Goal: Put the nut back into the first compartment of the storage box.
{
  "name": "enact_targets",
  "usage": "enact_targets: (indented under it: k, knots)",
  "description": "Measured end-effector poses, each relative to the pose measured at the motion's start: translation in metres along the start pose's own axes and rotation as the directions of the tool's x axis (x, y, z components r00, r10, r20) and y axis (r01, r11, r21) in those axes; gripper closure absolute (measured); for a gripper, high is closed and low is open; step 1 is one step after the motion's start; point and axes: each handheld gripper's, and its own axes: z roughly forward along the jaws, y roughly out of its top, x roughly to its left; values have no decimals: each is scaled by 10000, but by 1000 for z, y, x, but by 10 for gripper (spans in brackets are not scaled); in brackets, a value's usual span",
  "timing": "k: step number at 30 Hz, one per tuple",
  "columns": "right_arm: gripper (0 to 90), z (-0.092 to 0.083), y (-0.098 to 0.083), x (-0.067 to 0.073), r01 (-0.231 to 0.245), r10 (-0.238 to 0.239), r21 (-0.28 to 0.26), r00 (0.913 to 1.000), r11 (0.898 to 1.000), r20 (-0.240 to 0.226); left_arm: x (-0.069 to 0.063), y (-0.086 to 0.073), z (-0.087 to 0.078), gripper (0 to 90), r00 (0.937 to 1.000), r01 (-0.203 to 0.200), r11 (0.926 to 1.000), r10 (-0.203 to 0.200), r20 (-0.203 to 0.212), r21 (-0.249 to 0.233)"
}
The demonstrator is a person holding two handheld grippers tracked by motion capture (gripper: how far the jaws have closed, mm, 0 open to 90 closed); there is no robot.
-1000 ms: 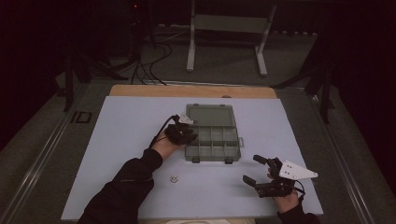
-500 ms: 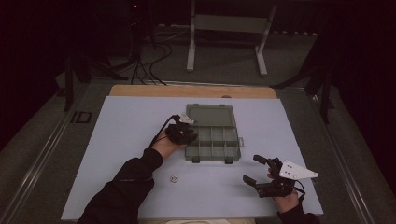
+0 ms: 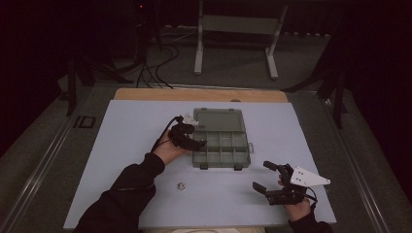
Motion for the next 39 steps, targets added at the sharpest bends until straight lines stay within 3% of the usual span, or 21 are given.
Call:
enact_targets:
  k: [4, 10, 15, 24, 28, 39]
  knots:
    - [136, 0, 0, 0, 3, -3, 3, 10000, 10000, 11, -3, -1, -11, 157, 9999, -51, 9999, 53, 115, -116]
    - [136, 0, 0, 0, 8, -8, 0, 10000, 10000, 7, -7, -4, -25, 96, 9996, 38, 9992, -27, 287, -401]
    - [136, 1, 0, 0, 22, -22, 3, 10000, 10000, 17, -15, -9, -41, 68, 9992, -111, 9980, 134, 372, -627]
    - [136, 1, 0, 0, 22, -22, -22, 10000, 10000, 23, -26, -30, -71, 63, 9980, -93, 9928, 168, 615, -1195]
    - [136, 1, 0, 0, 20, -20, -24, 10000, 10000, 33, -33, -41, -77, 64, 9960, -143, 9928, 247, 863, -1191]
    - [136, 1, 1, 0, 29, -29, -2, 10000, 10000, 27, -51, -67, -87, 81, 9931, -478, 9937, 582, 1022, -1012]
